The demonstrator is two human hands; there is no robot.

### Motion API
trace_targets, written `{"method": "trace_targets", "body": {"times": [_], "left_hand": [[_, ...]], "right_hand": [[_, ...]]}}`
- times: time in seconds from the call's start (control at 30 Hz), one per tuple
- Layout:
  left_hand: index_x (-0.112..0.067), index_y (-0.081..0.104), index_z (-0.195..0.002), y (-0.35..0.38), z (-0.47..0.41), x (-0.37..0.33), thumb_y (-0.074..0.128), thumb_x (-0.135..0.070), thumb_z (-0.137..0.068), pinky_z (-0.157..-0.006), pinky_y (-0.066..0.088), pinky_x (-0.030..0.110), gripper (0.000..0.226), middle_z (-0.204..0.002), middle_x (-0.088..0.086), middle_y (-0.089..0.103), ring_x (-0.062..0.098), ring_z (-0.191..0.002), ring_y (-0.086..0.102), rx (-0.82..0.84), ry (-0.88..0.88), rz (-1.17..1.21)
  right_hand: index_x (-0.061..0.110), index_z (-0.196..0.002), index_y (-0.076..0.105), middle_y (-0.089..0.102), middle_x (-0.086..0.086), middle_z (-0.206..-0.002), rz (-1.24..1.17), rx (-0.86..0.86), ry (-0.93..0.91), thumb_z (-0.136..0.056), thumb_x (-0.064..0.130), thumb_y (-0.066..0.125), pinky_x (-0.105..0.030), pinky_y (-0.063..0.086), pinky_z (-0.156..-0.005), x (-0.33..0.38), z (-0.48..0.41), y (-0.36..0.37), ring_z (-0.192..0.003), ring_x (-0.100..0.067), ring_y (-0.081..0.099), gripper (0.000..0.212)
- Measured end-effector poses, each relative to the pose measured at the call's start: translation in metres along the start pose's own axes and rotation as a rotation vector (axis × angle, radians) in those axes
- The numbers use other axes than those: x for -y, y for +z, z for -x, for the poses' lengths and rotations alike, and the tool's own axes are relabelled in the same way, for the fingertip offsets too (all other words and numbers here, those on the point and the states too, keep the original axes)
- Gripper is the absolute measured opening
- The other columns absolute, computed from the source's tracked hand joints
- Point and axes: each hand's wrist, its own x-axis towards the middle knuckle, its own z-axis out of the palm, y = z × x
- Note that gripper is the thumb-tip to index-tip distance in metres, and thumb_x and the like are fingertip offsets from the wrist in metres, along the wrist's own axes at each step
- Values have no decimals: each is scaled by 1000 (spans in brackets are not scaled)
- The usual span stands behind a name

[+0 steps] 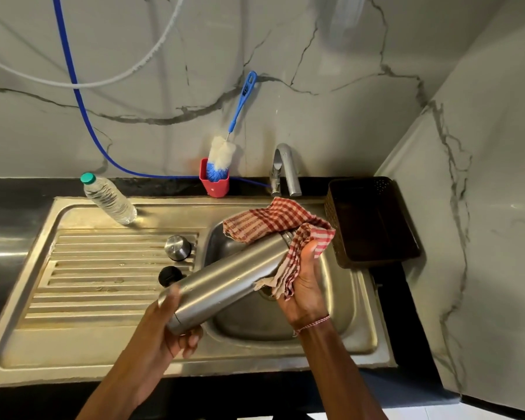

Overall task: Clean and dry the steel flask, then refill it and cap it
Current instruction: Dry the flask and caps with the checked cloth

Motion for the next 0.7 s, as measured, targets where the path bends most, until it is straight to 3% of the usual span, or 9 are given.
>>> {"method": "trace_targets", "body": {"times": [0.1, 0.17, 0.23, 0.3, 0.37, 0.43, 0.53, 0.6, 0.7], "left_hand": [[-13, 63, -125, -1, -5, 1, 85, -65, -64, -44, 42, 27, 83, -87, 14, 62, 22, -57, 49, -38, 61, -129], [-20, 60, -123, -1, -7, 3, 87, -66, -62, -50, 49, 33, 81, -95, 14, 65, 26, -62, 56, -27, 192, -232], [-34, 56, -121, -5, -12, 5, 86, -55, -66, -65, 57, 32, 66, -109, 2, 66, 20, -80, 66, -23, 378, -436], [-47, 49, -125, -11, -15, 9, 82, -49, -70, -83, 55, 21, 65, -122, -11, 60, 11, -107, 64, -27, 565, -698], [-43, 46, -134, -15, -21, 15, 82, -48, -72, -93, 50, 17, 72, -131, -13, 55, 11, -119, 59, -3, 673, -849], [-36, 45, -137, -15, -29, 18, 84, -43, -70, -93, 51, 18, 78, -134, -9, 56, 12, -123, 58, 25, 614, -794], [-24, 54, -132, -11, -40, 12, 76, -43, -79, -79, 62, 32, 60, -128, 5, 65, 33, -125, 63, -33, 191, -236], [-19, 61, -131, -5, -40, 1, 68, -60, -87, -68, 65, 42, 61, -124, 15, 70, 43, -106, 71, 42, -104, -56], [-22, 77, -110, 2, -38, -8, 89, -67, -60, -48, 57, 29, 68, -99, 16, 72, 29, -65, 65, 86, -161, -94]], "right_hand": [[35, -104, 79, 73, 1, -119, 39, 9, -16, -54, 66, 87, -53, 58, -89, -2, 0, -2, -111, -23, 68, 59], [34, -99, 79, 65, -21, -125, 46, -38, 17, -67, 62, 78, -50, 59, -78, -2, 0, -2, -99, -27, 66, 42], [32, -97, 79, 55, -34, -124, 9, -109, 44, -75, 54, 69, -52, 51, -85, -3, 0, -4, -92, -26, 61, 33], [24, -114, 74, 68, -18, -124, -45, -179, 45, -79, 52, 66, -56, 45, -104, -6, -2, -9, -113, -32, 63, 45], [16, -128, 65, 65, -13, -133, -75, -199, 35, -86, 47, 58, -55, 38, -114, -8, -4, -12, -129, -32, 57, 53], [16, -124, 67, 68, -12, -128, -61, -182, 40, -87, 45, 58, -55, 43, -109, -7, -5, -14, -123, -32, 60, 48], [19, -113, 72, 68, -9, -113, -63, -152, 60, -85, 44, 59, -48, 61, -83, -5, -11, -19, -110, -28, 61, 40], [21, -113, 72, 67, -5, -110, -55, -147, 60, -80, 50, 68, -52, 57, -86, -4, -16, -19, -108, -26, 60, 45], [26, -109, 73, 68, 0, -100, -32, -154, 52, -64, 58, 84, -49, 50, -85, -3, -22, -16, -91, -19, 65, 56]]}}
